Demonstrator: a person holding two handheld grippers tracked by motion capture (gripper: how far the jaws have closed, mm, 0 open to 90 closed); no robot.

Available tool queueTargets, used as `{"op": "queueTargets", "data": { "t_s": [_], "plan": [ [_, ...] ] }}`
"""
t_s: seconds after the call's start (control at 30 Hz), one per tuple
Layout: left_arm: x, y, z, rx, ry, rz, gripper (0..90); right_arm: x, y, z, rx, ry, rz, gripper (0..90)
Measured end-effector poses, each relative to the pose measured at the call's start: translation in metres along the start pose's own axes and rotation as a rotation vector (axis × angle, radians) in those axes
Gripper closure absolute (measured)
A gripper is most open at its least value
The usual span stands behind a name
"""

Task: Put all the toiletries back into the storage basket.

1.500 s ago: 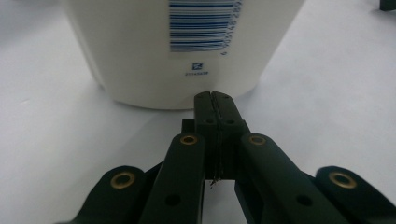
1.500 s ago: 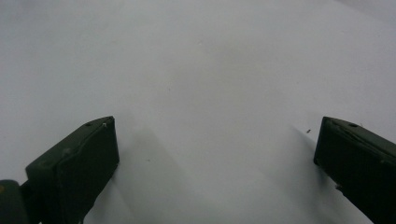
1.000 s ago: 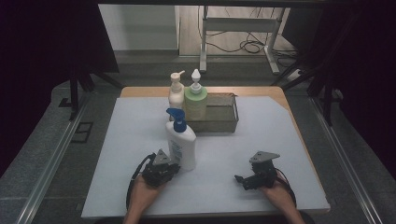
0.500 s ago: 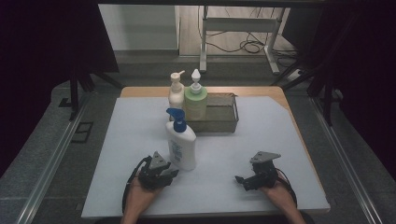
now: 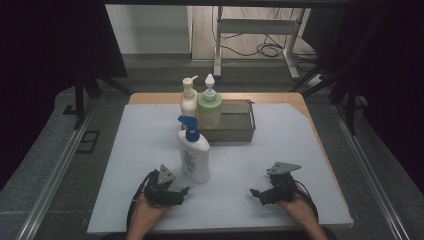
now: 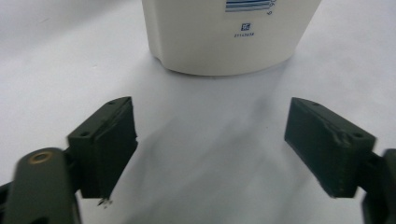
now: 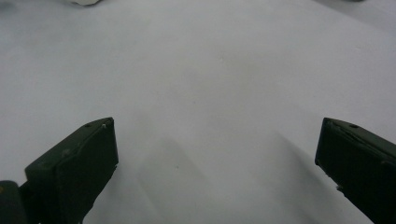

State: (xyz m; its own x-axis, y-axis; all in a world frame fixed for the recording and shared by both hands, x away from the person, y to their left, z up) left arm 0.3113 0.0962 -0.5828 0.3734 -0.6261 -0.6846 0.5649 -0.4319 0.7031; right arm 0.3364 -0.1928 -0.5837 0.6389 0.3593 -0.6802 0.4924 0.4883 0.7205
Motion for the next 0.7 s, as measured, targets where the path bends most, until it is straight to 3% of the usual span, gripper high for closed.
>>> {"op": "queueTargets", "data": {
  "t_s": [0.27, 0.47, 0.7],
  "plan": [
    [0.001, -0.007, -0.001, -0.011, 0.000, -0.020, 12.8, -0.006, 0.007, -0.003, 0.000, 0.015, 0.023, 0.0],
    [0.006, -0.011, -0.003, -0.026, 0.002, -0.039, 12.2, -0.011, 0.013, -0.004, -0.031, 0.021, 0.047, 0.0],
    [0.007, -0.011, -0.004, -0.033, -0.014, -0.020, 12.0, -0.012, 0.016, -0.001, -0.029, 0.019, 0.038, 0.0]
  ]
}}
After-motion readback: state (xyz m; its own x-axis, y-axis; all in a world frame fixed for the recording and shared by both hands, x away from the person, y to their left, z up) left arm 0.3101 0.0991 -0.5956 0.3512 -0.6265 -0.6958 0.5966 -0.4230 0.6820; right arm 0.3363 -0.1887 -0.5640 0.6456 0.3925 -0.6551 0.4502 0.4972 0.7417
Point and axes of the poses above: each handheld gripper's, and its own axes: x roughly forward along the jaws, y roughly out of its top, z roughly to its right, the point moved 10 cm from there along x, roughly forward along the jaws, and after that the axes turned 15 degrees about -y, right-handed, at the moved point
